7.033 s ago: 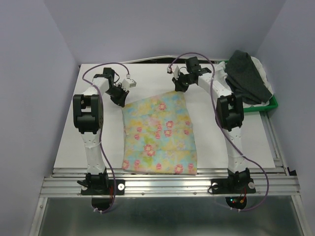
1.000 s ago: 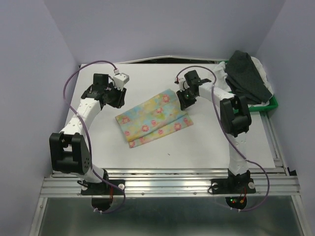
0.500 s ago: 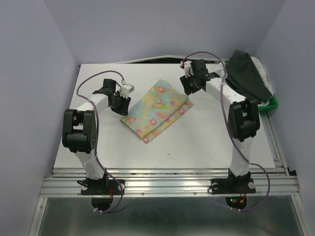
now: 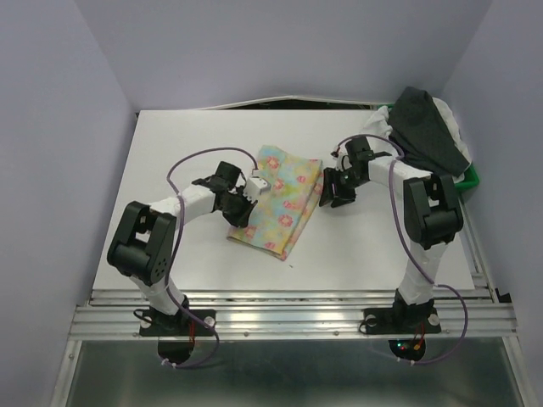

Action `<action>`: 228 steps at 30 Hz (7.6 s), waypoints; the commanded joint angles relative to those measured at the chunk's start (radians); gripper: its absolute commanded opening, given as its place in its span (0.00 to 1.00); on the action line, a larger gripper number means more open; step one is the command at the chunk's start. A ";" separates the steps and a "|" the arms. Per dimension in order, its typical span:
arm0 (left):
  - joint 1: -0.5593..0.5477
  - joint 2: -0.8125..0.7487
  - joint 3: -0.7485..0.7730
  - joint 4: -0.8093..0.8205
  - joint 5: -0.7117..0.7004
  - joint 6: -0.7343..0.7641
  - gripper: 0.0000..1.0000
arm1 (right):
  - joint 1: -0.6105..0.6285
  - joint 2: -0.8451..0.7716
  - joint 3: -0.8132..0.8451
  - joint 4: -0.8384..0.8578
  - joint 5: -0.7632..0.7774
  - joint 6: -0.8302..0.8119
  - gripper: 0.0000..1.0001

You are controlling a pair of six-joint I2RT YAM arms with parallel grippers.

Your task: Fold and stack the skirts

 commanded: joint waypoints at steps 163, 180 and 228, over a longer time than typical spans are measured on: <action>-0.457 -0.014 0.098 0.081 -0.207 -0.055 0.51 | 0.022 -0.069 -0.071 0.352 -0.298 0.355 0.49; -0.646 -0.114 -0.084 0.080 -0.359 0.167 0.53 | 0.135 0.077 -0.053 0.212 -0.187 0.111 0.40; -0.543 0.062 -0.063 0.158 -0.383 0.377 0.54 | 0.135 0.206 0.006 0.123 -0.126 0.048 0.35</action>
